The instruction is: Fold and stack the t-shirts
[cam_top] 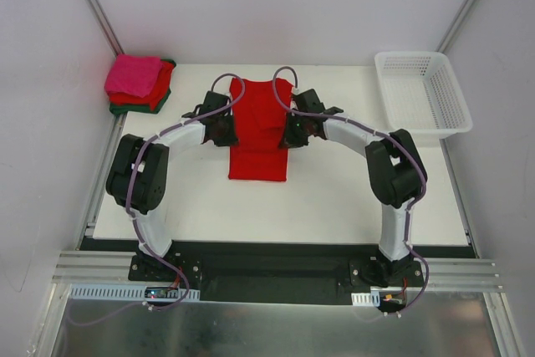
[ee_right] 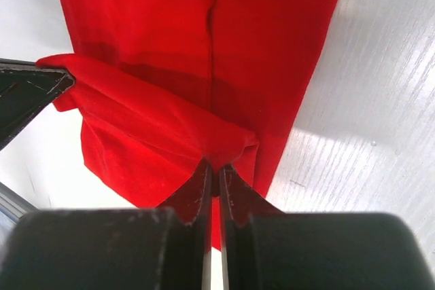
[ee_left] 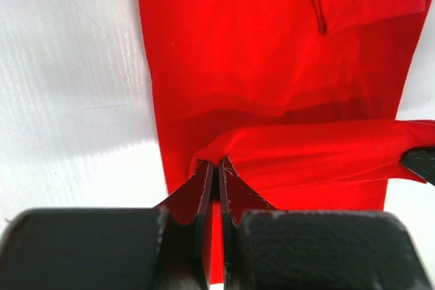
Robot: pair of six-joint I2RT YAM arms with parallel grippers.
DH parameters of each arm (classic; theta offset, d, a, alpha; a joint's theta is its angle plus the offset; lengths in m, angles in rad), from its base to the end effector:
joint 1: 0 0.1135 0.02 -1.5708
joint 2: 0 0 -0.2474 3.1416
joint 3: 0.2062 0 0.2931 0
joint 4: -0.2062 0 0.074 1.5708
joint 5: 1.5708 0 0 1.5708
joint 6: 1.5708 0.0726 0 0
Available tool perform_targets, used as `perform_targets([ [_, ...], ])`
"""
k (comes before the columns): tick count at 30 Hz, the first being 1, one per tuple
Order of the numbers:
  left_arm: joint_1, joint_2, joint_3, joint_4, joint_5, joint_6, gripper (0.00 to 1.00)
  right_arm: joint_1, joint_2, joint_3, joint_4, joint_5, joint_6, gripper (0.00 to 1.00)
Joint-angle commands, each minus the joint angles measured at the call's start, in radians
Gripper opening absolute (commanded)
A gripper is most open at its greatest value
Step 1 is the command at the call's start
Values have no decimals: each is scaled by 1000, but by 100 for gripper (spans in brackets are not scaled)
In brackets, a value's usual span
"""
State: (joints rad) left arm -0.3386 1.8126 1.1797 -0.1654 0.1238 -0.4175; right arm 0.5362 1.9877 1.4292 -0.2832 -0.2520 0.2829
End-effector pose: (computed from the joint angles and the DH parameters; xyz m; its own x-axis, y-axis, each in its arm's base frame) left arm 0.4196 -0.1573 0.1278 -0.7841 -0.1505 -0.6021 0.1017 0.9259 -0.3638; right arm 0.4132 0.2666 0.1310 -0.7936 -0.1571 -0.5878 -0.4332 0.8243 0.3645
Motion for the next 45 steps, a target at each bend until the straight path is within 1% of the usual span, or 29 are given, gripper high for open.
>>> perform_targets([
  [1, 19, 11, 28, 1, -69, 28, 0, -30, 17, 39, -14, 19, -36, 2],
  [2, 19, 14, 28, 0, -69, 28, 0, -28, 19, 42, -13, 19, -36, 4],
  [3, 19, 14, 28, 0, -72, 26, 0, -30, 25, 43, -13, 16, -39, 12],
  [5, 19, 16, 26, 1, -78, 25, 2, -31, 28, 46, -10, 10, -44, 23],
  [6, 19, 16, 28, 1, -78, 23, 6, -33, 28, 48, -10, 8, -53, 35],
  [8, 19, 10, 31, 1, -78, 25, 22, -31, 17, 48, -7, 11, -59, 45],
  [9, 19, 5, 32, 0, -76, 25, 33, -33, 8, 45, -7, 16, -63, 50],
  [10, 19, 1, 32, 1, -79, 25, 59, -33, -16, 42, -7, 28, -74, 51],
  [12, 19, -27, 35, 0, -88, 22, 78, -35, -45, 36, -10, 40, -88, 54],
  [13, 19, -38, 35, 0, -92, 25, 93, -35, -62, 34, -16, 52, -102, 56],
  [14, 19, -67, 35, 0, -90, 25, 99, -35, -99, 31, -17, 56, -109, 56],
  [15, 19, -82, 34, 1, -89, 23, 99, -33, -121, 28, -19, 63, -117, 58],
  [21, 18, -231, -17, 0, -69, 11, 99, -33, -272, -45, -34, 80, -128, 59],
  [25, 13, -358, -87, 1, -41, 9, 99, -33, -383, -140, -28, 94, -114, 59],
  [29, -31, -418, -173, 6, -53, 22, 98, -33, -496, -268, -36, 128, -106, 59],
  [30, -55, -423, -204, 9, -61, 23, 94, -31, -519, -285, -45, 135, -105, 59],
  [31, -68, -429, -221, 13, -65, 22, 83, -31, -559, -299, -51, 151, -105, 58],
  [33, -100, -430, -265, 38, -70, 16, 71, -30, -595, -338, -72, 157, -103, 57],
  [34, -111, -426, -275, 44, -76, 10, 59, -31, -628, -354, -80, 158, -103, 57],
  [36, -143, -414, -295, 66, -82, 0, 48, -28, -662, -392, -96, 164, -100, 57],
  [37, -154, -397, -298, 75, -82, -6, 37, -27, -693, -404, -102, 175, -102, 57],
  [38, -168, -385, -296, 81, -85, -7, 31, -27, -708, -414, -106, 180, -99, 57],
  [41, -201, -331, -269, 96, -98, -14, 13, -27, -763, -458, -123, 197, -96, 58],
  [45, -220, -271, -218, 110, -96, -20, 4, -27, -810, -495, -143, 217, -91, 58],
])
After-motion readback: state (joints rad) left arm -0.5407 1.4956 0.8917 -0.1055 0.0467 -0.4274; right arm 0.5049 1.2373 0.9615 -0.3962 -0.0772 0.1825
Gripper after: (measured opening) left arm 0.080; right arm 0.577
